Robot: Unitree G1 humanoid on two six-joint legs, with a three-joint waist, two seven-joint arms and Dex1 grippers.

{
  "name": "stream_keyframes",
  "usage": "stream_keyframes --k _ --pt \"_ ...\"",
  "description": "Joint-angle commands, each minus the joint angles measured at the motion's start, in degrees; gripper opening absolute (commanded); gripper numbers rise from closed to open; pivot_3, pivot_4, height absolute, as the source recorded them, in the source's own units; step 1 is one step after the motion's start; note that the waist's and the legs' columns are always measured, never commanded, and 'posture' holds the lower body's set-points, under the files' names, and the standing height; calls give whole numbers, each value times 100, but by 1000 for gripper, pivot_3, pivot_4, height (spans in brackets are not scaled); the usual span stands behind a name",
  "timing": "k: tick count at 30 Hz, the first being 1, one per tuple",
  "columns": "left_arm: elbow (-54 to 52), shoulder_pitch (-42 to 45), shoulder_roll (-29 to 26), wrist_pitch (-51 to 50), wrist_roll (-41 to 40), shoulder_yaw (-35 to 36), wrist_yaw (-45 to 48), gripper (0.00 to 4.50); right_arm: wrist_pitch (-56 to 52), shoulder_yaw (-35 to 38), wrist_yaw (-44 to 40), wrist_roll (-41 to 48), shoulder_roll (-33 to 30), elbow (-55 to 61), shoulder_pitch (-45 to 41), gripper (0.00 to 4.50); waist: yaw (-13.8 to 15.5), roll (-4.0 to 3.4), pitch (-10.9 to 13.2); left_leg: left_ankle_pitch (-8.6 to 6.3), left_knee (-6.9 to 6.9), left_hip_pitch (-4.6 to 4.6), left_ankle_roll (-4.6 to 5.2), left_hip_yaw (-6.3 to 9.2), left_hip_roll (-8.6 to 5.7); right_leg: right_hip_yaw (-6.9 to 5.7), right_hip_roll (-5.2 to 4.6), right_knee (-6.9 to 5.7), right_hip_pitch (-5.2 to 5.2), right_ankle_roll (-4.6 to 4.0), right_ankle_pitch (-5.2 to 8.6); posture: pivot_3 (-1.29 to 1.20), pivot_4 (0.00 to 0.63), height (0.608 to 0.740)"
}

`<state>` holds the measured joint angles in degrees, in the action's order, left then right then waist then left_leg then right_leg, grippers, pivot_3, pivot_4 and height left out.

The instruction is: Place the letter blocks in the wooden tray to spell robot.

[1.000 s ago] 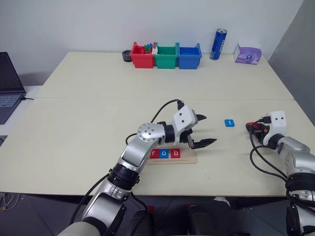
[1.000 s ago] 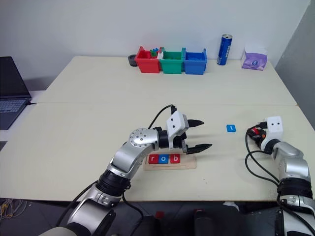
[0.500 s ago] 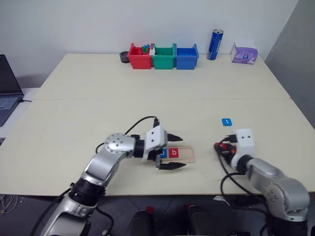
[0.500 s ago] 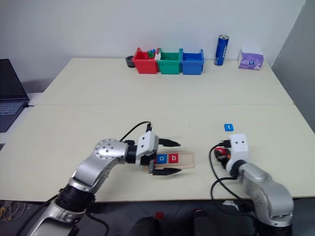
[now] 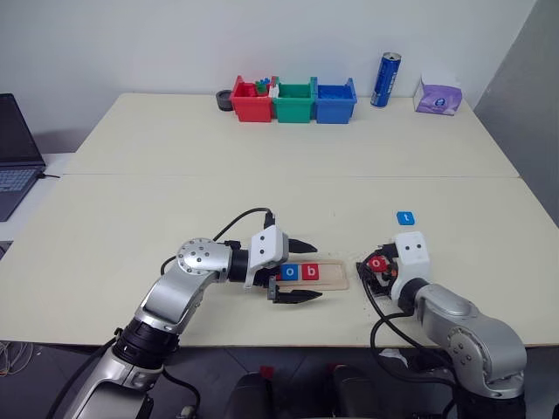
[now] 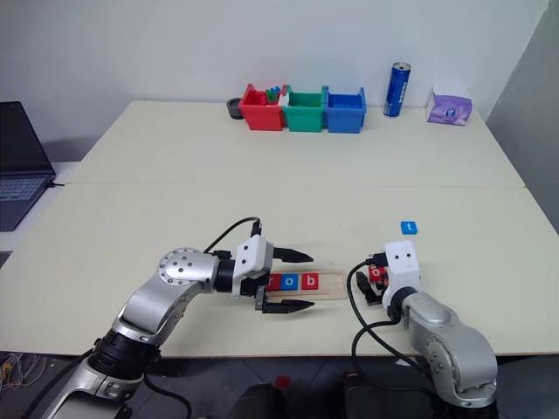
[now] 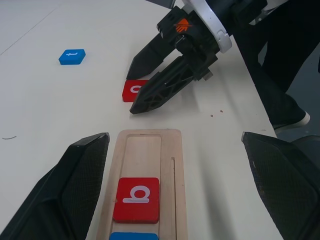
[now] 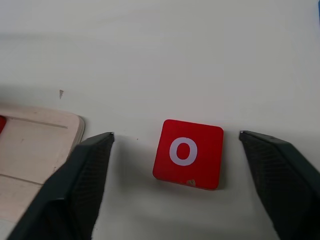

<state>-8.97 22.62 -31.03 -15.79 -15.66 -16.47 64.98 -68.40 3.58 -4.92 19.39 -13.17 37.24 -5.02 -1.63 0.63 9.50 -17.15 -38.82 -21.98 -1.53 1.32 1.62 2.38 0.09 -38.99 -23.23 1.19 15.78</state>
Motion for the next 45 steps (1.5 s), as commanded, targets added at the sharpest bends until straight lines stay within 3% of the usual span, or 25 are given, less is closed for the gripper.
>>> stream_keyframes --k 1,8,11,15,24,36,39,45 --pt "-175 25 45 105 -70 72 -21 4500 227 309 -696 360 -462 269 -79 4481 -1 1 1 0 0 0 0 0 0 0 0 0 -1 0 0 0 150 740" --pt "78 182 86 242 -64 80 58 4500 1795 644 -3310 1025 -2272 -345 -96 4481 -6 8 6 -1 2 3 2 -2 0 -5 6 4 0 0 0 0 150 740" --pt "207 231 132 304 -48 69 98 4500 2767 268 -4297 780 -2834 -943 -45 4481 -5 10 8 -1 2 3 3 -3 1 -6 9 4 1 -1 0 0 150 740" --pt "319 316 234 400 -18 51 93 4500 3902 -386 -5024 209 -3123 -2013 -218 4481 -3 16 11 -2 0 5 3 -4 1 -5 9 4 1 -1 0 0 150 740" --pt "331 303 225 429 23 80 32 4500 4969 -810 -5405 -346 -2962 -3808 -1113 4481 -2 18 14 -1 -2 7 3 -5 1 -3 7 0 0 -2 -2 0 150 740" --pt "300 276 203 391 -4 102 0 4500 4893 -983 -5787 -325 -2955 -3830 -1115 4481 3 17 14 -1 -2 4 2 -1 1 -1 0 -2 1 -4 -3 0 150 740" --pt "309 291 214 390 -6 95 -6 4500 4898 -970 -5751 -333 -2913 -3886 -1143 3893 3 17 14 -1 -2 4 2 -2 1 -1 0 -2 0 -4 -2 0 150 740" --pt "361 275 164 447 -3 105 61 4500 4915 -918 -5736 -343 -2921 -3874 -1130 1788 3 17 14 -1 -3 4 2 -2 1 -2 0 -2 0 -4 -3 0 150 740"
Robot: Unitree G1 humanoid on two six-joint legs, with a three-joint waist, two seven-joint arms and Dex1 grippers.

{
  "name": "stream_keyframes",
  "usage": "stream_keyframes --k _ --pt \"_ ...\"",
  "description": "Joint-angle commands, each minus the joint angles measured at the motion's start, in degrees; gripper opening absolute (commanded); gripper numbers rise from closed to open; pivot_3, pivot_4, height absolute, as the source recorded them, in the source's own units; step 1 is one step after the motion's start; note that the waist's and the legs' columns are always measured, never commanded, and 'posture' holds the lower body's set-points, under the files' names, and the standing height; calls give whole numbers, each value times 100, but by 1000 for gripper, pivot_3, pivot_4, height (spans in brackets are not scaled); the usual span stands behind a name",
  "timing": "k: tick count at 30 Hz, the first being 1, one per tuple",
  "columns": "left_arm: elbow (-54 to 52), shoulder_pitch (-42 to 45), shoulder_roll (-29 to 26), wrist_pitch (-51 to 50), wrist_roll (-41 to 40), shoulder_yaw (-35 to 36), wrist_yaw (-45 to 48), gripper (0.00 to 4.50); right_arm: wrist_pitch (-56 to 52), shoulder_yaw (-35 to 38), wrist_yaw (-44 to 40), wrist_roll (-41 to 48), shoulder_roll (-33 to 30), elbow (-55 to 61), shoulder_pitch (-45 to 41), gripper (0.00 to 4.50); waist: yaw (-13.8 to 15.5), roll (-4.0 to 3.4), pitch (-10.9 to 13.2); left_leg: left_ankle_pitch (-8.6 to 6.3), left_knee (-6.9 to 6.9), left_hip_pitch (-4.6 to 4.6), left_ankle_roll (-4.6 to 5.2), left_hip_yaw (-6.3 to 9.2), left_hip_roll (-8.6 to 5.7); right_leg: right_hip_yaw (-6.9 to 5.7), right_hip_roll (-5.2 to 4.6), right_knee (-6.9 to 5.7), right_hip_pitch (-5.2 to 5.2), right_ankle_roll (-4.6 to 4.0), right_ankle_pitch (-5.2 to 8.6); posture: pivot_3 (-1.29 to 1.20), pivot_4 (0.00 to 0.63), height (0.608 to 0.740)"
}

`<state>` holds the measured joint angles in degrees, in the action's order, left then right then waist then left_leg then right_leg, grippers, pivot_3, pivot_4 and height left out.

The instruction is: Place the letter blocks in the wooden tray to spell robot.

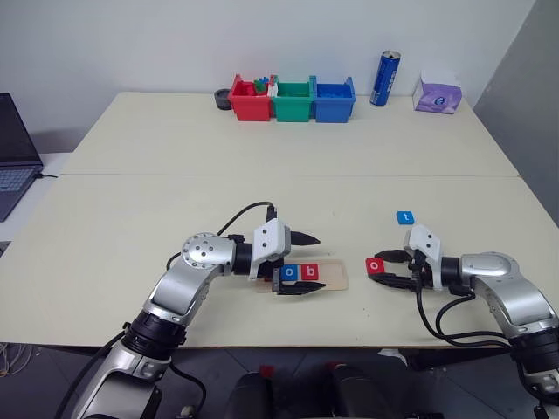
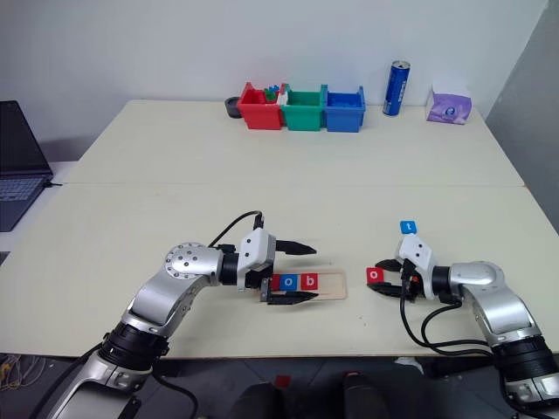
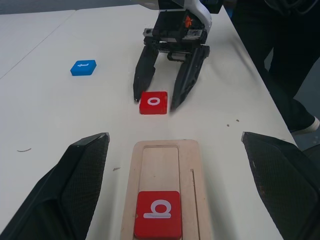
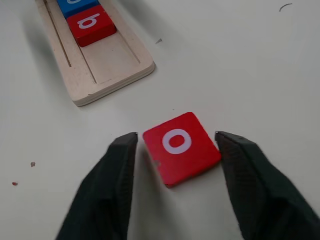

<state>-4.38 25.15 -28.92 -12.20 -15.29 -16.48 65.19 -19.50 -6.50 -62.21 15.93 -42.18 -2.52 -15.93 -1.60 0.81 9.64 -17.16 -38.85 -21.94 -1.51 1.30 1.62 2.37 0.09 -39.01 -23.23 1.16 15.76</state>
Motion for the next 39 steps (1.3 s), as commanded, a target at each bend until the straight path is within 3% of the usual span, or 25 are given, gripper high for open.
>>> stream_keyframes --k 1,15,26,39 --pt "-76 20 -64 107 -39 119 58 4500 39 114 9 -4 -25 120 -43 1505 0 0 0 0 0 0 0 0 0 0 0 0 0 0 0 0 150 740" --pt "742 -332 -1031 758 -388 951 1023 4500 -1172 -200 114 477 287 1586 -773 1467 0 -6 4 0 1 4 0 6 7 -8 8 -6 -2 -3 1 0 150 740" --pt "336 -402 -797 664 -351 862 871 4500 -498 -842 -164 -114 384 1076 -873 1467 23 -3 6 0 -1 -7 0 1 1 -12 -11 2 -3 -1 1 0 150 740" --pt "340 -336 -736 643 -309 847 934 4500 -143 -1081 -256 -379 610 737 -969 1467 6 -2 6 0 -1 -4 0 4 4 -13 -5 -3 -3 -2 1 0 150 740"
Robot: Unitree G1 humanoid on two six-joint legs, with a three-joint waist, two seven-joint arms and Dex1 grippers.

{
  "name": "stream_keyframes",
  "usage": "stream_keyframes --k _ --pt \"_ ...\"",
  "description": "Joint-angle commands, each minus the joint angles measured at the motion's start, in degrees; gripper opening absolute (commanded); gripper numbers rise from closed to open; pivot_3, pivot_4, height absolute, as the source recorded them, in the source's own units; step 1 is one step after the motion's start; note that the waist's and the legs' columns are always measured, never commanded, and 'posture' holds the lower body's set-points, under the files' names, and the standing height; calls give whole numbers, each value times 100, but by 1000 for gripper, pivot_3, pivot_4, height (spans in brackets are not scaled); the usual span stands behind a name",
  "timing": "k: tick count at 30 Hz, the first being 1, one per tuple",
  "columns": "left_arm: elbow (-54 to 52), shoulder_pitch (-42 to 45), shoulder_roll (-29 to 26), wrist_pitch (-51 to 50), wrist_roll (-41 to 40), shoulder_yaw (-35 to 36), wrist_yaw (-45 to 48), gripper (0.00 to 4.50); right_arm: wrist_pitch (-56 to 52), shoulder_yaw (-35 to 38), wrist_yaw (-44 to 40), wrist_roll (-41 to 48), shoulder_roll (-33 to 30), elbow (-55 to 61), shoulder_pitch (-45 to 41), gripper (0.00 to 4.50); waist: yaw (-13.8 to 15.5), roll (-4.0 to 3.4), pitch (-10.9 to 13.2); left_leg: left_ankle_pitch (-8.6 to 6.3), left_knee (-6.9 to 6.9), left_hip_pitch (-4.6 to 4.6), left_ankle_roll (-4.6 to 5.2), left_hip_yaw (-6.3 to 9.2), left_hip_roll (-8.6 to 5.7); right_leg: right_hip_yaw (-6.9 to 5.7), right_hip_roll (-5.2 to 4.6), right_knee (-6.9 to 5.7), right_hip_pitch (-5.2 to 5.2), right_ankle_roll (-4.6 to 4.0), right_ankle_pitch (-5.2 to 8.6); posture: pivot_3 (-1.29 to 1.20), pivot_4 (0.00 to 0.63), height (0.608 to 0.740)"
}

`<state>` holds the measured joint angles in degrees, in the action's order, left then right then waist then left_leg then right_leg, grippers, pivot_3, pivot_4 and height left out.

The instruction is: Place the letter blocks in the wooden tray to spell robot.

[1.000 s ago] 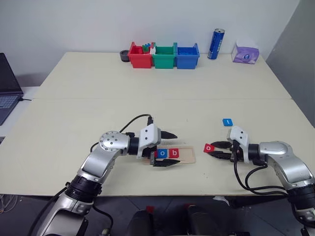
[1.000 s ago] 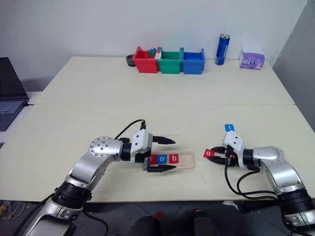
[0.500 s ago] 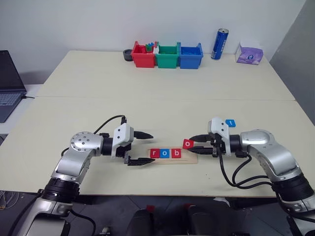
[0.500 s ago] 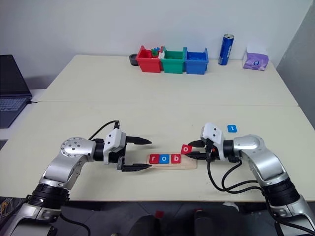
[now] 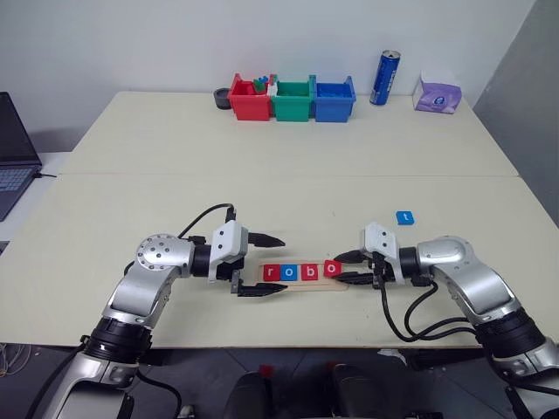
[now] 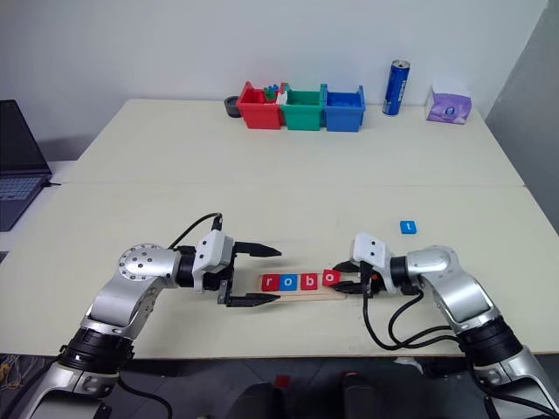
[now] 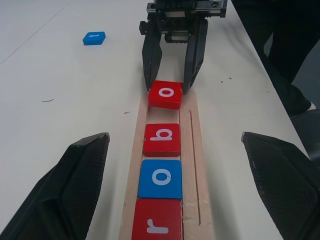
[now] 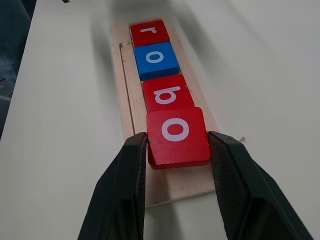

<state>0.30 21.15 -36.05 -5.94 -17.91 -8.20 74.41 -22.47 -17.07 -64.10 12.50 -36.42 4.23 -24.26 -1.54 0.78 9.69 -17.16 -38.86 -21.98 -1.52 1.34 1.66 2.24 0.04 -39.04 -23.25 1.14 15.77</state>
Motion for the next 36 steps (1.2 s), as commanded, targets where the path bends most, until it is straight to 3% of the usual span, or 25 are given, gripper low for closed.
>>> stream_keyframes --k 1,25,33,36 --pt "-112 72 -16 26 -41 14 12 4500 165 -32 -64 -55 57 45 -143 1467 0 0 0 0 0 0 0 0 0 -1 0 0 0 0 0 0 150 740" --pt "-114 134 148 40 20 -62 -104 4500 422 -119 -141 -330 193 -364 -307 1467 0 0 0 0 0 0 0 0 0 -1 0 0 0 0 0 0 150 740" --pt "-104 113 130 53 19 -52 -126 4500 307 -27 -186 -236 220 -347 -390 4276 0 0 0 0 0 0 0 0 0 0 -1 -1 0 -1 0 0 150 740" --pt "-97 110 134 64 19 -61 -115 4500 261 69 -90 -194 233 -283 -397 4433 0 0 0 0 0 0 0 0 0 0 -1 -1 0 -1 0 0 150 740"
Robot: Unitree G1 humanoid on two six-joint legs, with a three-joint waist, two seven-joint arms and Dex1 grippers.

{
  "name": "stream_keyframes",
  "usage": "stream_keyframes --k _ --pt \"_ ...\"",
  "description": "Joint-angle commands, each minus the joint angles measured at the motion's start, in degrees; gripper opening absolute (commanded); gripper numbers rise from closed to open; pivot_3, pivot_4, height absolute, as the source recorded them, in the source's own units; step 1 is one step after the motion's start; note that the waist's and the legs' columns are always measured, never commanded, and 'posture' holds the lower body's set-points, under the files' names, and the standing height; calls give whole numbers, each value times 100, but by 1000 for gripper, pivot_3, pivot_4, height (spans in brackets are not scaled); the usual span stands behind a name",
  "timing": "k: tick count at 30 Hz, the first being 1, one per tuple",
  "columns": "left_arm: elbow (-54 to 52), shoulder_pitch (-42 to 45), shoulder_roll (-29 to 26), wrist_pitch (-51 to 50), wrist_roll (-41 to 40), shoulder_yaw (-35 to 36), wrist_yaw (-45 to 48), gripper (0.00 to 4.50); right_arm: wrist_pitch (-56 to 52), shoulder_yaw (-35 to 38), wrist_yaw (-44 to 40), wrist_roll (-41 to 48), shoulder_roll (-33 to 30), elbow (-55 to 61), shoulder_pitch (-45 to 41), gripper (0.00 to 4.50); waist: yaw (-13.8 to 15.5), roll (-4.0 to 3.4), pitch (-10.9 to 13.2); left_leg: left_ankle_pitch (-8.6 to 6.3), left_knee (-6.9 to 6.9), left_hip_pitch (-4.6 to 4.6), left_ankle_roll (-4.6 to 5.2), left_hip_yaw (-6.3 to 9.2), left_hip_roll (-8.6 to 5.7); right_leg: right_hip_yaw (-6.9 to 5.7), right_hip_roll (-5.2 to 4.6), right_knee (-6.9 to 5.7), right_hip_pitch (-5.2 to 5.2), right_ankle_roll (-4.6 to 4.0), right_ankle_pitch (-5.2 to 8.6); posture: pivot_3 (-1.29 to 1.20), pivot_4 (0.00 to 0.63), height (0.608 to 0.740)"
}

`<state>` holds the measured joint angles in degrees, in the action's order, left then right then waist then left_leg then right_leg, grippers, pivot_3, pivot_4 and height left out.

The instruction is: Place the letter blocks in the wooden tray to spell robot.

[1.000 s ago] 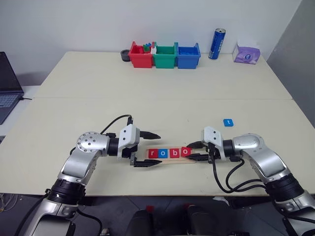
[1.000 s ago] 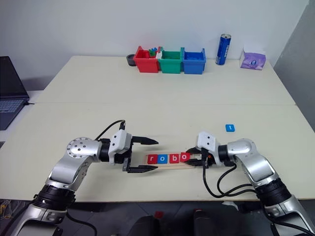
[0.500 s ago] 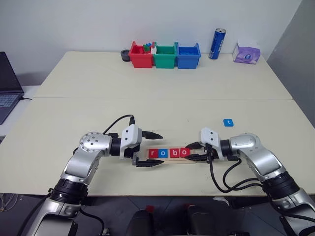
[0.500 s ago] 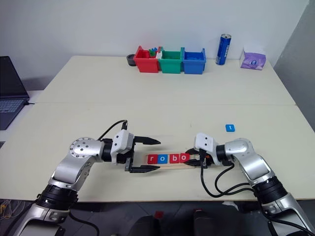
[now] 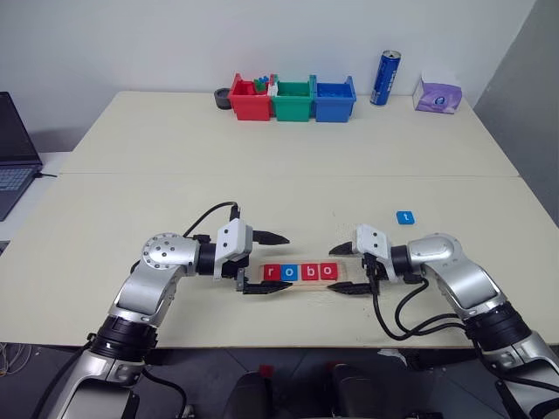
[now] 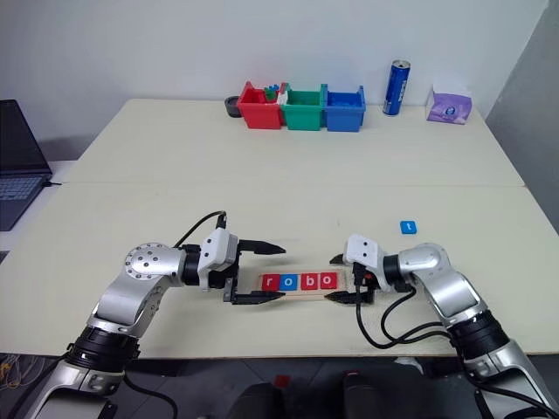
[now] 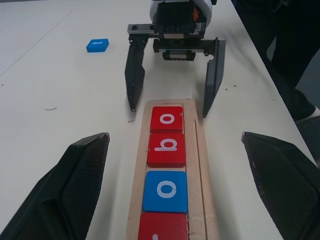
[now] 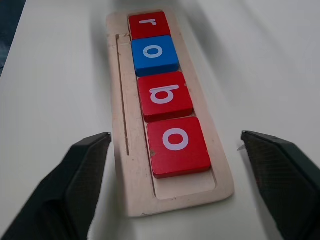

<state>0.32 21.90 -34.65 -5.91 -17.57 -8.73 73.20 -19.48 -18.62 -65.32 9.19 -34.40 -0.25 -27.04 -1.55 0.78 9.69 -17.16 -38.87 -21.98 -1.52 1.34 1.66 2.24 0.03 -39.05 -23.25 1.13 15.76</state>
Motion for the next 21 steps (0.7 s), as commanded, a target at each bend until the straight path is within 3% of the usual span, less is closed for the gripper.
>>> stream_keyframes --k 1,5,7,9,18,21 --pt "-97 34 -5 64 -15 -10 11 4500 -75 253 46 164 31 191 -119 4433 0 0 0 0 0 0 0 0 0 -1 0 0 0 0 0 0 150 740" --pt "-11 101 27 98 0 -35 37 4500 -146 483 109 276 -42 249 -73 4433 1 0 0 0 0 0 0 0 -1 0 -1 0 0 0 0 0 150 740" --pt "26 135 40 112 6 -45 50 4500 -201 573 106 329 -69 260 -25 4066 1 0 0 0 0 0 0 0 -1 0 -1 0 0 0 0 0 150 740" --pt "64 163 47 140 17 -58 65 4500 -175 617 102 320 -112 276 43 3516 1 0 0 0 0 0 0 0 -1 0 -1 0 0 0 0 0 150 740" --pt "172 246 78 198 46 -73 119 4500 54 593 118 193 -271 368 409 162 1 0 0 0 0 0 0 0 0 1 0 0 0 0 0 0 150 740" --pt "188 254 86 212 61 -66 129 4500 168 540 106 113 -311 381 527 35 1 0 0 0 0 0 0 -2 -1 0 -1 0 0 0 0 0 150 740"
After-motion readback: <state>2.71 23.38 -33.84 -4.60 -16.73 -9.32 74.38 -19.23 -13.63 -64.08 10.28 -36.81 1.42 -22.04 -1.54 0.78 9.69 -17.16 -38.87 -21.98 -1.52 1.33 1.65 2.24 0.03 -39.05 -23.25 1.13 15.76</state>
